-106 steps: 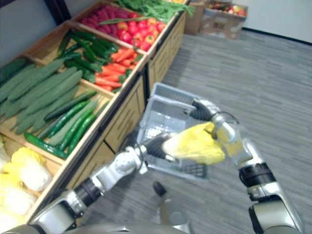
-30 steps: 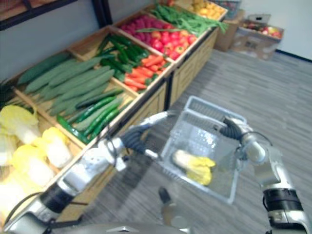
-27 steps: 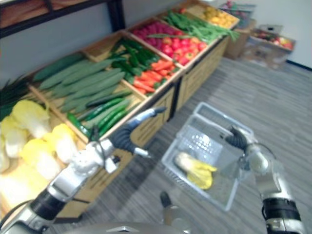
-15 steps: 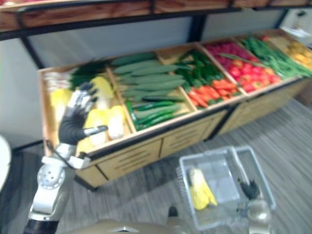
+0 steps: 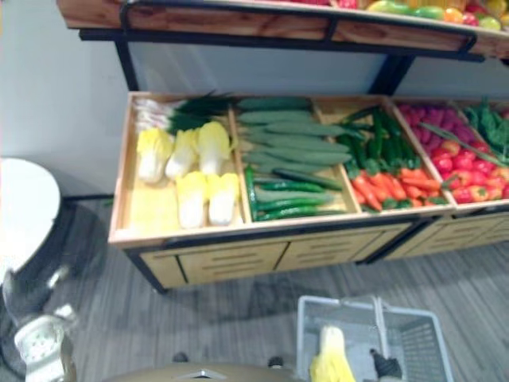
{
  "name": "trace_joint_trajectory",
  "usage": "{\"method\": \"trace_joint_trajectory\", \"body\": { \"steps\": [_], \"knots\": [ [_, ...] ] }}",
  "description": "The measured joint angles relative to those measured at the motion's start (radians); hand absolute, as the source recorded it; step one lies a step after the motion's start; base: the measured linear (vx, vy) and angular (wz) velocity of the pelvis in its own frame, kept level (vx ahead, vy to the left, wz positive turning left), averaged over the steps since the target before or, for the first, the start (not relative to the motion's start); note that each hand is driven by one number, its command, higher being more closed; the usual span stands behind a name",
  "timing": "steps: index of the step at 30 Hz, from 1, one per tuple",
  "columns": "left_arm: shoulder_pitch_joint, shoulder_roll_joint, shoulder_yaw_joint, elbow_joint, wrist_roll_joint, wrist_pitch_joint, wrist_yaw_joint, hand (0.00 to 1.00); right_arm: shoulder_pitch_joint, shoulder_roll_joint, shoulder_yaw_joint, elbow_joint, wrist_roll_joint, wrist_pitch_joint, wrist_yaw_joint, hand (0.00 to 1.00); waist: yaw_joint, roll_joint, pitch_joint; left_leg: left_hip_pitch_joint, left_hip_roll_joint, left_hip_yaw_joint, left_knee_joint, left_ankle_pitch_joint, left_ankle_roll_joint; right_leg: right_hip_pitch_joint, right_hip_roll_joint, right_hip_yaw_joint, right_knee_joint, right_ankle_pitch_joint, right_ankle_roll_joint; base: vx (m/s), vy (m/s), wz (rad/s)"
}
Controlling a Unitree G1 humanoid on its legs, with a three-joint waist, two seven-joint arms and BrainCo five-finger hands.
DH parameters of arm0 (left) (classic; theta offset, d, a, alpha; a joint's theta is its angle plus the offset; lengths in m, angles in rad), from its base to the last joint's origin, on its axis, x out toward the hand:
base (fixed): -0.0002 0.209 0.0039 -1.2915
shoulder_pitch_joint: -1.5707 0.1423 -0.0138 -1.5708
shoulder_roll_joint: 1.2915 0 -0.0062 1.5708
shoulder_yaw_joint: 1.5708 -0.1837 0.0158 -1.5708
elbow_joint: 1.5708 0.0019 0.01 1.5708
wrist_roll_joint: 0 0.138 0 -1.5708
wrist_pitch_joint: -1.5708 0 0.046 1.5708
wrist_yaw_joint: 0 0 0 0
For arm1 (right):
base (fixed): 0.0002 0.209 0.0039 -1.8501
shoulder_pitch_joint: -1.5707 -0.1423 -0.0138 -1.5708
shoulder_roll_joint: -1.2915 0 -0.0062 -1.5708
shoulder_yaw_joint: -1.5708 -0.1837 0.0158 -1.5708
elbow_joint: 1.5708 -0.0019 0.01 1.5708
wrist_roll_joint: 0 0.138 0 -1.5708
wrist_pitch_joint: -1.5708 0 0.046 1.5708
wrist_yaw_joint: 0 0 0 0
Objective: Pick vegetable in the basket
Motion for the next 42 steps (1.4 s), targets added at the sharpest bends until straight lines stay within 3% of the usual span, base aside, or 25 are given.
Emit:
{"method": "trace_joint_trajectory", "body": {
  "steps": [6, 11, 17, 25, 33, 35, 37, 39, 42],
  "knots": [
    [0.004, 0.000, 0.181, 0.439, -0.036, 0.031, 0.005, 0.00, -0.008, -0.007, -0.002, 0.058, 0.039, 0.001, -0.035, 1.00, -0.009, 0.012, -0.006, -0.008, -0.010, -0.024, -0.001, -0.005, 0.003, 0.010, -0.005, -0.016, -0.019, -0.003, 0.003, 0.01, 0.005, 0.09],
    [0.024, -0.014, 0.158, 0.569, 0.005, 0.071, -0.027, 0.00, -0.019, -0.007, 0.007, 0.126, 0.066, 0.001, -0.051, 1.00, -0.012, 0.021, -0.010, -0.010, -0.023, -0.052, -0.001, -0.006, 0.002, 0.028, -0.012, -0.039, -0.027, -0.004, 0.005, 0.04, 0.012, 0.15],
    [0.021, -0.053, -0.020, 0.602, 0.044, 0.069, -0.083, 0.00, -0.012, -0.002, 0.060, 0.158, 0.068, -0.002, -0.067, 1.00, -0.030, 0.029, -0.010, -0.010, -0.035, -0.093, -0.001, -0.007, 0.000, 0.053, -0.019, -0.075, -0.029, -0.015, 0.009, 0.04, 0.001, 0.18],
    [0.009, -0.032, -0.248, 0.602, 0.045, 0.051, -0.092, 0.00, -0.019, 0.025, 0.082, 0.167, 0.106, -0.002, -0.105, 1.00, -0.051, 0.030, 0.023, -0.006, -0.032, -0.163, -0.001, -0.008, -0.001, 0.044, -0.028, -0.107, 0.099, -0.113, 0.003, 0.05, -0.017, 0.24],
    [0.000, -0.007, -0.355, 0.601, 0.096, 0.025, -0.091, 0.00, -0.049, 0.025, 0.084, 0.179, 0.123, -0.003, -0.109, 1.00, -0.050, 0.035, 0.063, -0.007, -0.028, -0.159, 0.006, -0.012, 0.000, 0.037, -0.021, -0.084, 0.101, -0.123, -0.003, 0.06, -0.012, -0.03],
    [-0.007, 0.003, -0.380, 0.599, 0.129, 0.022, -0.093, 0.00, -0.058, 0.025, 0.085, 0.179, 0.127, -0.005, -0.109, 1.00, -0.052, 0.029, 0.083, -0.028, -0.025, -0.155, 0.068, -0.046, 0.005, 0.035, -0.026, -0.075, 0.114, -0.123, -0.002, 0.08, 0.010, -0.11],
    [-0.028, 0.011, -0.404, 0.599, 0.171, 0.019, -0.096, 0.00, -0.082, 0.016, 0.082, 0.177, 0.146, -0.015, -0.109, 1.00, -0.051, 0.033, 0.137, -0.092, 0.016, -0.144, 0.293, -0.173, 0.009, 0.024, -0.021, 0.000, 0.171, -0.126, -0.008, 0.01, 0.041, -0.34],
    [-0.024, 0.011, -0.419, 0.601, 0.181, 0.019, -0.095, 0.00, -0.085, 0.019, 0.087, 0.148, 0.146, -0.029, -0.109, 1.00, -0.047, 0.040, 0.150, -0.096, 0.056, -0.085, 0.386, -0.238, 0.007, -0.021, -0.004, 0.088, 0.234, -0.122, -0.009, -0.04, 0.111, -0.92],
    [-0.032, 0.033, -0.418, 0.602, 0.182, 0.020, -0.092, 0.00, -0.079, 0.036, 0.119, 0.086, 0.146, -0.052, -0.108, 1.00, -0.047, 0.047, 0.154, -0.090, 0.115, 0.037, 0.433, -0.282, 0.014, -0.101, 0.037, 0.165, 0.262, -0.029, -0.029, -0.08, 0.138, -1.36]
  ]
}}
